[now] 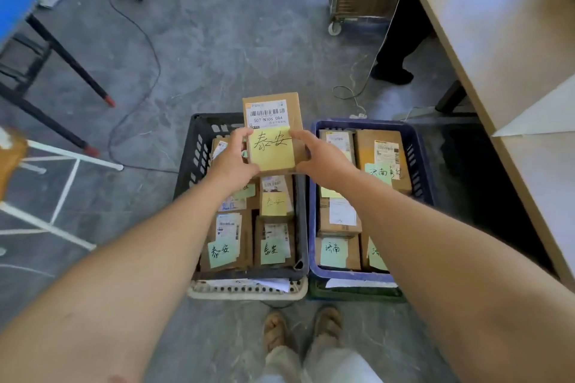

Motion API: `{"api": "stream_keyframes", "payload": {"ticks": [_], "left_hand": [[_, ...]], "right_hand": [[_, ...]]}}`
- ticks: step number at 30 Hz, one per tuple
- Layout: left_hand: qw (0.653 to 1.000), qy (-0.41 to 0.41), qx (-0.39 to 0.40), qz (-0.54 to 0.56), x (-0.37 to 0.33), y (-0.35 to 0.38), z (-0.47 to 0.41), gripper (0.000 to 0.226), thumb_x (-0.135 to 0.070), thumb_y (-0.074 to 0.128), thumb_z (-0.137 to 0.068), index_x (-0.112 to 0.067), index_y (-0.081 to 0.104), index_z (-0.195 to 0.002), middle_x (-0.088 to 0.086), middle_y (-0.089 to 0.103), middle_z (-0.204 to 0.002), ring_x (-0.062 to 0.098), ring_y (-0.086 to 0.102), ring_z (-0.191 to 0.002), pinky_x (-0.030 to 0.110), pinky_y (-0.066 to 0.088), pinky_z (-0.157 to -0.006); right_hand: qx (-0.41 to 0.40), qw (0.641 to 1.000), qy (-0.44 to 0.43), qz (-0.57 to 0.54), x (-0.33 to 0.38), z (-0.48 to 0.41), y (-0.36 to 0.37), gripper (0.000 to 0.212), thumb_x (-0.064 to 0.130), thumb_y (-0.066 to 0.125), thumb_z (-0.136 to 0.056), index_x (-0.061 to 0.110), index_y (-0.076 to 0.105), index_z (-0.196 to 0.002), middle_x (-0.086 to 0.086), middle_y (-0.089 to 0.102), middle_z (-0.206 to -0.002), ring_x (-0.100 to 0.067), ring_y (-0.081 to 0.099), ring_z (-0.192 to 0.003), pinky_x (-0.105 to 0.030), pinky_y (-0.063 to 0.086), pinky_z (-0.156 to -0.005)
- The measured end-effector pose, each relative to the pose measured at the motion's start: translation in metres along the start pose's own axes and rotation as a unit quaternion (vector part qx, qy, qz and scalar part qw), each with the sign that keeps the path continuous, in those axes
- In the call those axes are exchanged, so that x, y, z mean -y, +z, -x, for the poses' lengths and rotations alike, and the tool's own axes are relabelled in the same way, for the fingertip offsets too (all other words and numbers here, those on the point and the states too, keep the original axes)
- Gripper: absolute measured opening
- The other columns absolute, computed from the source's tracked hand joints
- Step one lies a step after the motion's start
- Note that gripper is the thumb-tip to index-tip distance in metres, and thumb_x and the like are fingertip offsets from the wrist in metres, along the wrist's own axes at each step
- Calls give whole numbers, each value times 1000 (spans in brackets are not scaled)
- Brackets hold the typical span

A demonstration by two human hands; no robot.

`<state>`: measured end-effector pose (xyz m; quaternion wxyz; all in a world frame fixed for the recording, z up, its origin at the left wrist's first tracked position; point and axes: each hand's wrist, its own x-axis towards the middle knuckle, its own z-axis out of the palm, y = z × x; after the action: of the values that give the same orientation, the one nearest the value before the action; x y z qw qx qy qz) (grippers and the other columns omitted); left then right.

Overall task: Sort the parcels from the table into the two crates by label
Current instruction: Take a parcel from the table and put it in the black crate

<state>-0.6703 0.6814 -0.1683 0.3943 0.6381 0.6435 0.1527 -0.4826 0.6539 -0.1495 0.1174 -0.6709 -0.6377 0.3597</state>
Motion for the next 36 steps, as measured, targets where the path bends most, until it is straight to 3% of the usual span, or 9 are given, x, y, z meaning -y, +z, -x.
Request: {"api": "stream_keyframes", "payload": {"ticks": [3, 8, 10, 13, 20, 23, 26, 30, 36], "left_hand": [[1000, -11, -20, -16, 18, -14, -11, 75, -3, 64, -88, -31, 24, -145, 1, 49, -140, 7, 57, -80, 21, 45, -62], [999, -46, -28, 2, 50, -17, -20, 76, -4, 67, -85, -37, 25, -139, 2, 56, -133, 21, 61, -98, 44, 53, -88], [998, -52, -28, 1, 62, -11, -24, 76, -4, 67, -85, -36, 24, -139, 0, 56, -132, 20, 61, -98, 41, 53, -86], [998, -68, -12, -8, 78, 1, -26, 75, -5, 65, -88, -33, 23, -143, -4, 53, -127, 17, 61, -94, 32, 54, -75], [988, -112, 96, -43, 138, 52, -9, 76, -8, 66, -87, -36, 20, -140, -4, 49, -133, 18, 58, -102, 30, 54, -72], [973, -133, 170, -78, 166, 71, 6, 75, -10, 66, -86, -35, 19, -140, -4, 54, -131, 18, 61, -97, 33, 54, -76], [958, -144, 227, -100, 187, 84, 15, 74, -12, 64, -88, -34, 18, -142, -2, 54, -134, 17, 60, -100, 33, 52, -82], [951, -135, 262, -96, 194, 93, 5, 74, -11, 59, -91, -35, 18, -147, -3, 52, -134, 12, 58, -90, 24, 45, -66], [940, -116, 301, -108, 198, 110, -11, 75, -9, 56, -93, -32, 13, -151, 0, 50, -138, 15, 58, -92, 26, 47, -68]], "right_hand": [[32, 999, -15, 0, 10, -24, 7, 68, 9, 50, -96, 38, 23, -151, -1, 55, -125, -20, 60, -97, -33, 56, -79], [83, 996, -38, -15, 13, -56, 26, 65, 10, 52, -95, 39, 30, -149, -2, 53, -137, -23, 61, -108, -34, 55, -85], [98, 994, -33, -41, 8, -63, 37, 65, 9, 52, -94, 39, 33, -148, -2, 51, -140, -23, 60, -111, -37, 54, -90], [122, 991, -16, -60, 0, -65, 55, 63, 9, 52, -94, 37, 35, -147, -1, 48, -143, -18, 54, -110, -28, 51, -84], [184, 974, 93, -93, -30, -50, 116, 52, 12, 50, -95, 32, 44, -143, -1, 52, -135, -17, 54, -104, -28, 51, -84], [216, 962, 141, -85, -42, -35, 153, 49, 14, 49, -96, 31, 48, -141, -2, 53, -138, -19, 58, -108, -32, 53, -90], [224, 956, 173, -71, -49, -24, 183, 48, 15, 48, -96, 28, 46, -143, -4, 51, -140, -22, 58, -111, -28, 51, -85], [211, 957, 197, -34, -56, -24, 201, 49, 17, 44, -97, 26, 40, -146, -3, 53, -137, -17, 58, -99, -24, 51, -76], [215, 951, 216, 55, -64, -34, 219, 47, 18, 41, -98, 19, 39, -144, -9, 55, -126, -23, 59, -103, -30, 52, -80]]}}
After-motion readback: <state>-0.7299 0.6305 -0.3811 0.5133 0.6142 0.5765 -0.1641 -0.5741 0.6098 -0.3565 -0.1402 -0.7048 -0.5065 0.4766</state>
